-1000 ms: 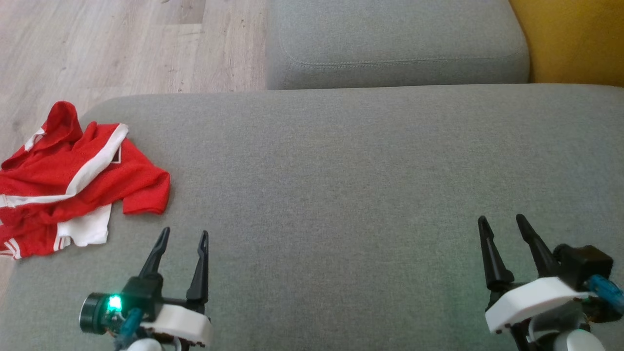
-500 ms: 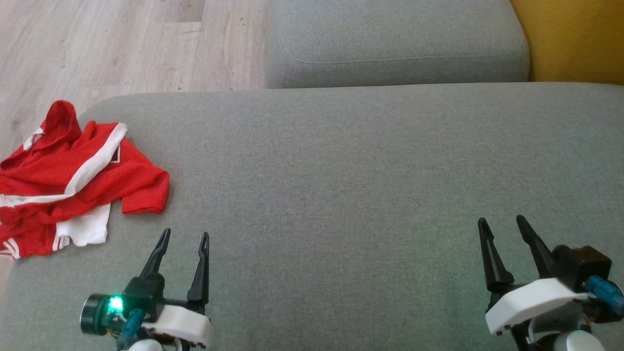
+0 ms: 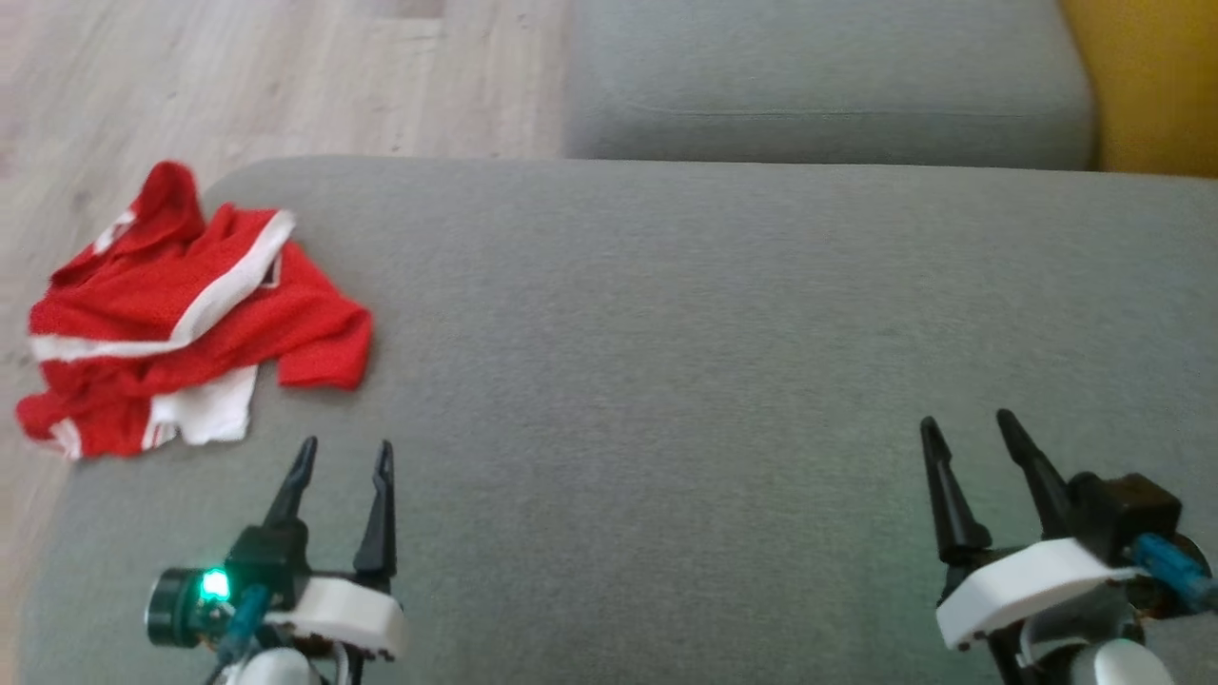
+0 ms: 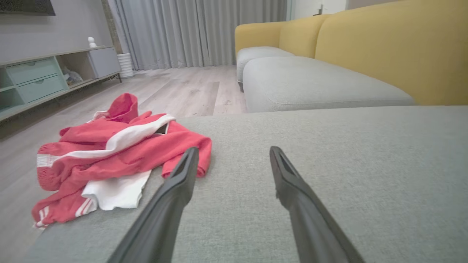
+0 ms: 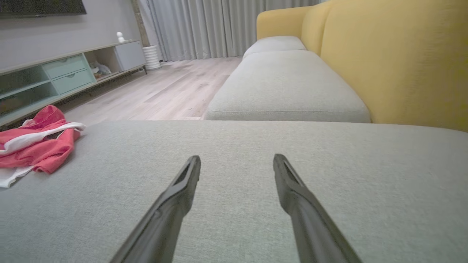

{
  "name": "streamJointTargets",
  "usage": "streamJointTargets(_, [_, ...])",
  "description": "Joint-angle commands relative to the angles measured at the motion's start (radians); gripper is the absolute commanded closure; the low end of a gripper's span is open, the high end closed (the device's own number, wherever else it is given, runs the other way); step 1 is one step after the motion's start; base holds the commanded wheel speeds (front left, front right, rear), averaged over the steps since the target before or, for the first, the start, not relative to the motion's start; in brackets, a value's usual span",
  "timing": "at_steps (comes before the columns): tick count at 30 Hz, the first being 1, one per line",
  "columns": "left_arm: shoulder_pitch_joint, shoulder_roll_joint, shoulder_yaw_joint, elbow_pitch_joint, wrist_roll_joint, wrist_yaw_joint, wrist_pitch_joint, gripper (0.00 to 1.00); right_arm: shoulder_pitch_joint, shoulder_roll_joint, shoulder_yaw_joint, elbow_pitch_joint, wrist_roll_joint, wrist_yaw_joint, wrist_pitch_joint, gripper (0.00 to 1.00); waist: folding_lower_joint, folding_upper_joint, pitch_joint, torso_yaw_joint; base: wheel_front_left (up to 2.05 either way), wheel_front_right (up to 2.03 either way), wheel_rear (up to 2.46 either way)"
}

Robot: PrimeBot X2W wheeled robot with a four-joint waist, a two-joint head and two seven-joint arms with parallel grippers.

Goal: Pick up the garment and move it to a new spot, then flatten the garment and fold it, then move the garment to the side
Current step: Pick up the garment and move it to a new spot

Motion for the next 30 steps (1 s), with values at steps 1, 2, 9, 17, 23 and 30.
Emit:
streamJointTargets(1, [-0.062, 0.019, 0.042, -0.023, -0.009, 0.009, -0.002, 0.0, -0.056, -0.007, 0.035, -0.044, -0.015, -0.001, -0.005, 0.0, 0.0, 0.0, 0.012, 0.036, 0.0, 0.0, 0.0])
streamJointTargets(2, [-0.064, 0.021, 0.046, -0.023, -0.013, 0.012, 0.0, 0.0, -0.06, -0.007, 0.042, -0.049, -0.018, -0.001, -0.004, 0.0, 0.0, 0.0, 0.015, 0.051, 0.0, 0.0, 0.0])
streamJointTargets(9, [-0.071, 0.032, 0.08, -0.034, -0.04, 0.035, 0.003, 0.0, -0.091, -0.007, 0.078, -0.074, -0.029, -0.001, -0.002, 0.0, 0.0, 0.0, 0.041, 0.173, 0.0, 0.0, 0.0])
streamJointTargets(17, [-0.066, 0.032, 0.117, -0.05, -0.076, 0.052, -0.012, 0.0, -0.116, -0.007, 0.096, -0.104, -0.036, -0.001, 0.003, 0.0, 0.0, 0.0, 0.065, 0.293, 0.0, 0.0, 0.0])
streamJointTargets(23, [-0.058, 0.017, 0.122, -0.075, -0.081, 0.064, -0.031, 0.0, -0.117, -0.007, 0.089, -0.123, -0.04, -0.001, 0.01, 0.0, 0.0, 0.0, 0.075, 0.353, 0.0, 0.0, 0.0])
streamJointTargets(30, [-0.059, 0.015, 0.129, -0.08, -0.08, 0.062, -0.042, 0.0, -0.122, -0.007, 0.086, -0.143, -0.048, -0.001, 0.023, 0.0, 0.0, 0.0, 0.094, 0.371, 0.0, 0.0, 0.0])
